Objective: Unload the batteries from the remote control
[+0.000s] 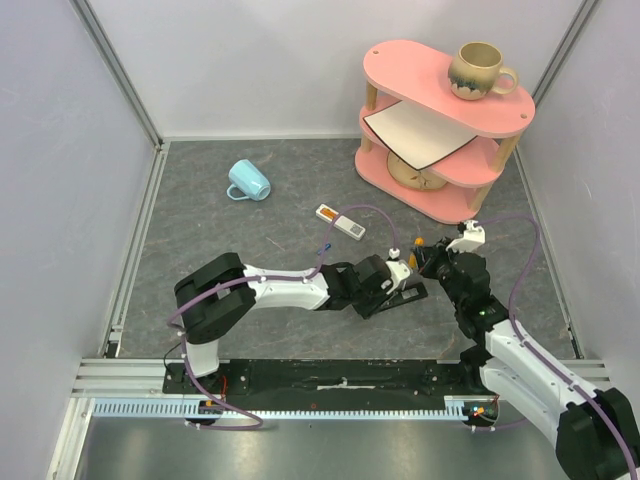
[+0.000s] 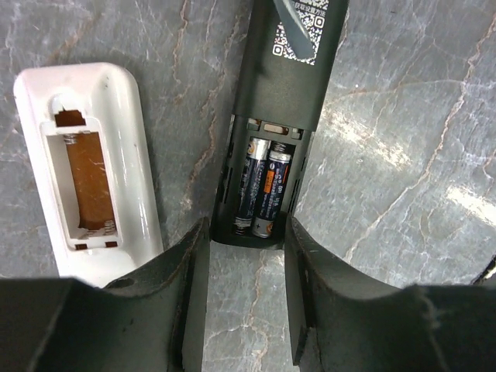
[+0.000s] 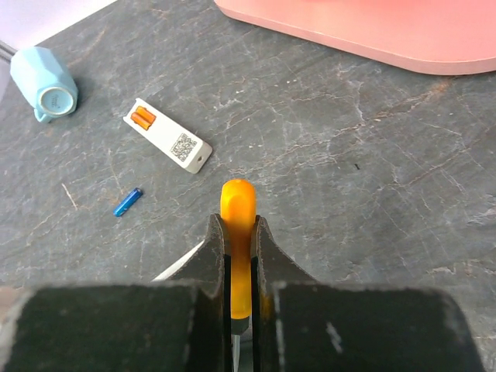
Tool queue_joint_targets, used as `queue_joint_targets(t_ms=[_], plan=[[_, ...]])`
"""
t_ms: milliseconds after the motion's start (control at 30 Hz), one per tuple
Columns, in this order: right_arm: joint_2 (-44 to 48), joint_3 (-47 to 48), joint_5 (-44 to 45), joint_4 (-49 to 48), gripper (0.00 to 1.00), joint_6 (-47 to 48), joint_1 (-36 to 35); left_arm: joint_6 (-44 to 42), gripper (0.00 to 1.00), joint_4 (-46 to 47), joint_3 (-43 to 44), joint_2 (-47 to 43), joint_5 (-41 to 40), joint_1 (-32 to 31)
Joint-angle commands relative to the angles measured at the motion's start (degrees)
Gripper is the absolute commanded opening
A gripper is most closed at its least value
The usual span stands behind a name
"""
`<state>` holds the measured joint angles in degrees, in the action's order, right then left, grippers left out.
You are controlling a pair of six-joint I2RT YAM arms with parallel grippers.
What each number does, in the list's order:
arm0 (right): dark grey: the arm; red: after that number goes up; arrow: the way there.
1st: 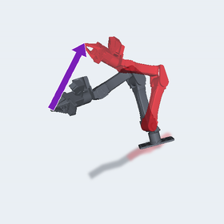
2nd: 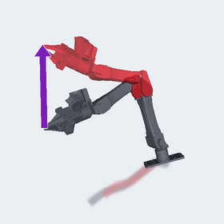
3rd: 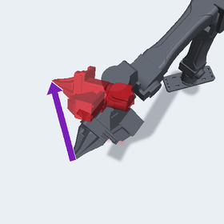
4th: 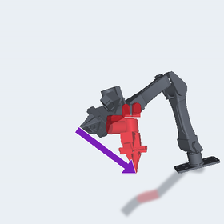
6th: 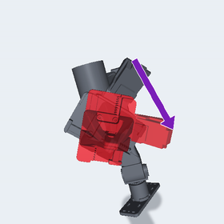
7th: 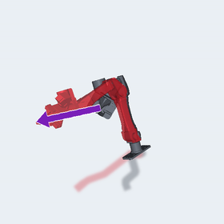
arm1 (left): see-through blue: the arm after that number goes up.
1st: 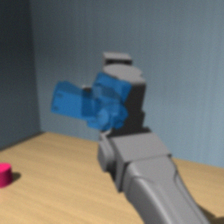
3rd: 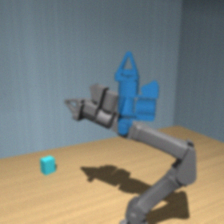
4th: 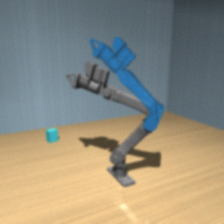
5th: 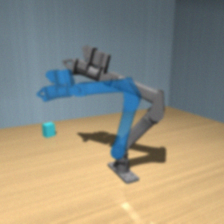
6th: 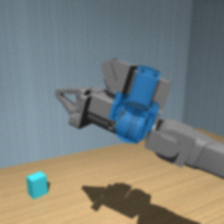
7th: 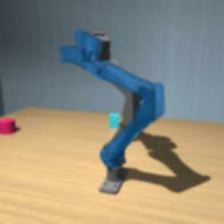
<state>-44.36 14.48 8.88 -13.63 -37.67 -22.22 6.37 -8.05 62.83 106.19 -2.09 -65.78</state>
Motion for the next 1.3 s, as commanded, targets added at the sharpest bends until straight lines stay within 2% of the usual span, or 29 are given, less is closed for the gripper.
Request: queue_joint_targets(t_ms=[0, 100, 167, 267, 433, 600, 667, 700, 833, 1067, 1267], plan=[[1.0, -2.5, -3.0, -7.8, 0.00, 0.1, 0.0, -5.4, 0.29, 0.0, 0.9, 2.6, -3.9, 0.0], [-0.3, -2.4, -3.7, -8.4, 0.00, 0.1, -0.5, -4.9, 0.47, 3.0, -1.6, 2.3, -4.3, 0.0], [-0.8, -2.4, -3.8, -8.9, 0.00, 0.1, -1.2, -5.3, 0.52, 2.4, -2.2, 2.0, -3.4, 0.0], [-1.9, -2.9, -2.5, -10.5, 0.00, -0.3, -3.3, -5.3, 0.54, 2.4, -2.9, 1.2, -3.0, 0.0], [-5.0, -2.4, 2.2, -11.4, 0.00, -0.6, -9.7, -4.8, 0.48, 2.3, -3.8, 0.6, 0.5, 0.1], [-7.1, -2.2, 6.6, -11.9, 0.00, -1.4, -12.4, -4.8, 0.47, 2.5, -3.5, 0.4, 1.7, 0.1], [-7.5, -2.1, 7.0, -11.8, 0.00, -1.5, -12.7, -4.8, 0.53, 2.5, -3.3, 0.2, 3.2, 0.1], [-7.3, -2.1, 7.2, -11.3, 0.00, -1.5, -12.6, -5.0, 0.64, 2.7, -3.4, 0.2, 3.8, 0.1], [-5.7, -2.3, 8.1, -10.0, 0.00, -1.5, -12.7, -5.3, 0.75, 3.9, -4.8, -1.3, 3.5, 0.1], [-4.4, -2.3, 8.7, -9.1, 0.00, -1.4, -12.7, -5.6, 0.79, 3.7, -2.4, 0.7, 3.5, 1.5], [-4.6, -2.5, 8.4, -9.0, 0.00, -1.4, -12.6, -5.9, 0.79, 1.8, 2.1, 4.2, 8.2, 2.2]])
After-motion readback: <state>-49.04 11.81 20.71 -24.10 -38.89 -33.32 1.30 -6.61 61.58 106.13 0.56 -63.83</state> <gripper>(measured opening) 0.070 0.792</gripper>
